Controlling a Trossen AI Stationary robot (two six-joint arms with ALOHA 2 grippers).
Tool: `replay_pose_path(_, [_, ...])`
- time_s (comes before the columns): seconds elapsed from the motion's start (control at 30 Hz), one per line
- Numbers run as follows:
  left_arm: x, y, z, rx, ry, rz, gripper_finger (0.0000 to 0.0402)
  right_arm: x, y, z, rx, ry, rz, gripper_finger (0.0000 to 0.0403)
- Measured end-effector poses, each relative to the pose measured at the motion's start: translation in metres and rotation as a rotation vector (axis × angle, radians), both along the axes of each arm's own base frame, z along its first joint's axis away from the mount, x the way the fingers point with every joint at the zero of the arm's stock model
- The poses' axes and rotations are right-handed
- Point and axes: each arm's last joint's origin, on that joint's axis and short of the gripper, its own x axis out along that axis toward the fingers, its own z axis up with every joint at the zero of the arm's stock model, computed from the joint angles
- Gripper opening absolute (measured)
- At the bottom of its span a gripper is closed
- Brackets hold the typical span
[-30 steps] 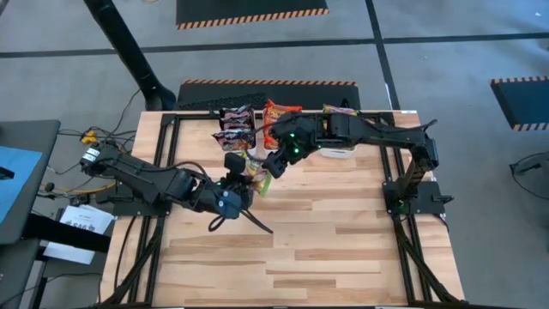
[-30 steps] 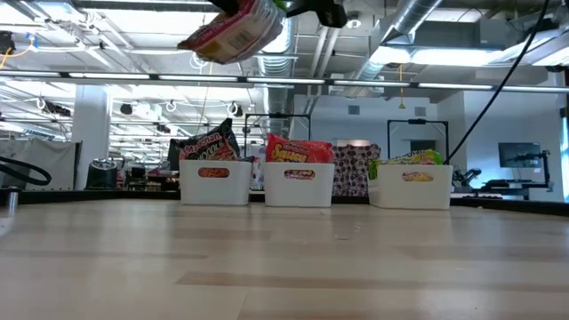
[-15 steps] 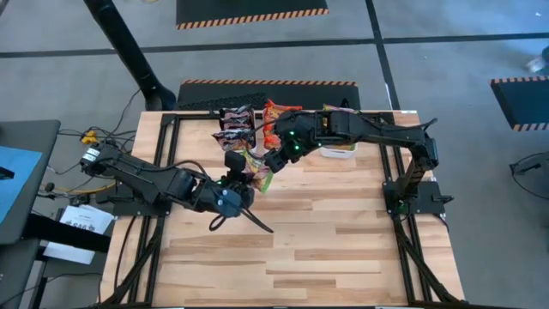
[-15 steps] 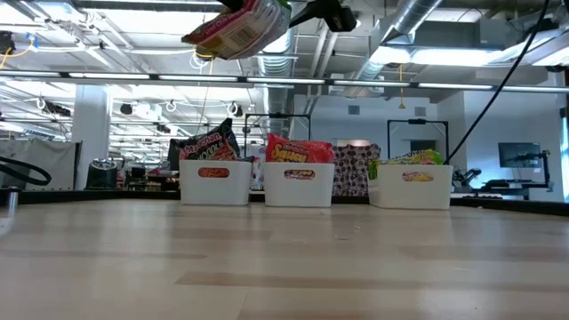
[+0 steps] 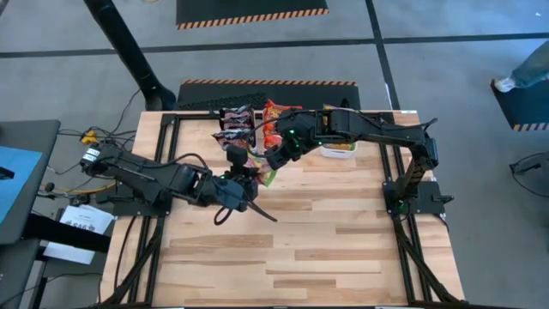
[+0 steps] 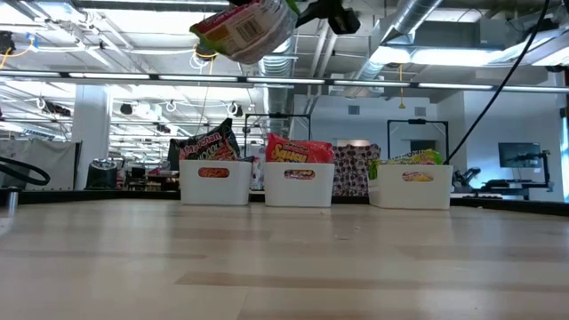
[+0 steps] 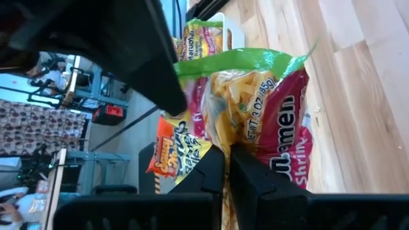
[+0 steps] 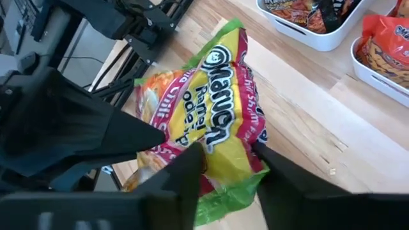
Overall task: Sort Maruchan noodles
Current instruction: Put the green noodle pack into the right white bin
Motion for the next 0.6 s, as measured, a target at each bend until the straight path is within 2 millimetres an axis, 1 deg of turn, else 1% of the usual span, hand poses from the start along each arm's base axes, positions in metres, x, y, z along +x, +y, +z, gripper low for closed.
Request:
replay_pose_path(0.23, [0.0014, 0.0021, 0.0009, -0.006, -0.017, 0.010, 0.0000, 0.0002, 0.0002, 0.0002, -0.008, -0.004, 0.011, 0.0052])
replay_pose_path(0.33, [0.0015, 0.0022, 0.0009, -0.013, -0.023, 0.013, 0.0001, 0.0005, 0.0005, 0.0005, -0.022, -0.008, 0.029, 0.0014])
replay_pose_path(0.6, [0.0013, 0.0019, -0.0006, -0.036, -0.004, -0.015, 0.0013, 0.0003, 0.0009, 0.0002, -0.037, -0.005, 0.046, 0.0006])
